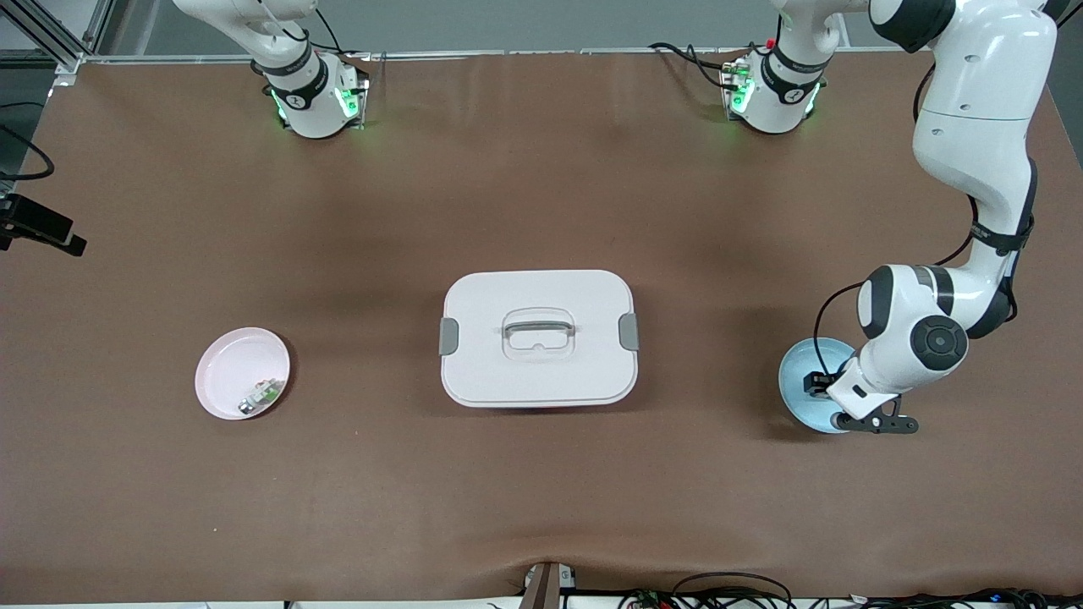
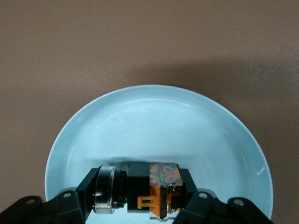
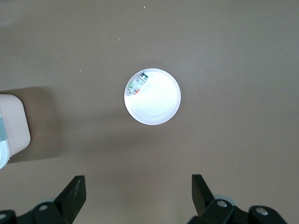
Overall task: Transfer orange switch to right arm and place
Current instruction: 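Lower the left gripper and close it on the black-and-orange switch, then lift the switch off the blue plate with the left gripper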
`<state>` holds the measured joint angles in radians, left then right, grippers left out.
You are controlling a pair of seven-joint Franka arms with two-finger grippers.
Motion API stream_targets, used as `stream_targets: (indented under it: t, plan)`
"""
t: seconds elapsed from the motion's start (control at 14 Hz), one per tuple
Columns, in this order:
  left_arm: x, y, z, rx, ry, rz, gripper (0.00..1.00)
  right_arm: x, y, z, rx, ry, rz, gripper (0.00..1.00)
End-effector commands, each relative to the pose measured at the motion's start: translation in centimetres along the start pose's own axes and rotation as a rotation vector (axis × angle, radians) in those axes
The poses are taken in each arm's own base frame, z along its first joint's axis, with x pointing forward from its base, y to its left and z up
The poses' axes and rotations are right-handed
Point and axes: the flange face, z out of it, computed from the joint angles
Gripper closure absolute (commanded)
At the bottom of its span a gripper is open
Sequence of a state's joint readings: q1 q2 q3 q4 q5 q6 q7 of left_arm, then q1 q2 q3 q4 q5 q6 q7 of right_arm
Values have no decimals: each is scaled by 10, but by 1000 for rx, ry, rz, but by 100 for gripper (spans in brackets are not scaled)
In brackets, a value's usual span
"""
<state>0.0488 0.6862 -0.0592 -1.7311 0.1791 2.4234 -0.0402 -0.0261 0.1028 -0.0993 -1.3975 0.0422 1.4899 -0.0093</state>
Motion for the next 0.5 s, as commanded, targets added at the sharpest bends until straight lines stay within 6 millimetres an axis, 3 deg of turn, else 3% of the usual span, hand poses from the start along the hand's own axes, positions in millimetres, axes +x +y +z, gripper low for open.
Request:
stream_targets:
  t: [0.0, 0.21, 0.43]
  plan:
    - [0, -1, -1, 4, 13, -17, 53, -6, 3, -3, 20, 8, 4, 0]
    - [-1, 0, -4, 2, 14, -63, 53, -6, 4, -3, 36, 8, 4, 0]
    - [-12, 0, -33, 9, -2, -142, 53, -6, 5, -3, 36, 8, 6, 0]
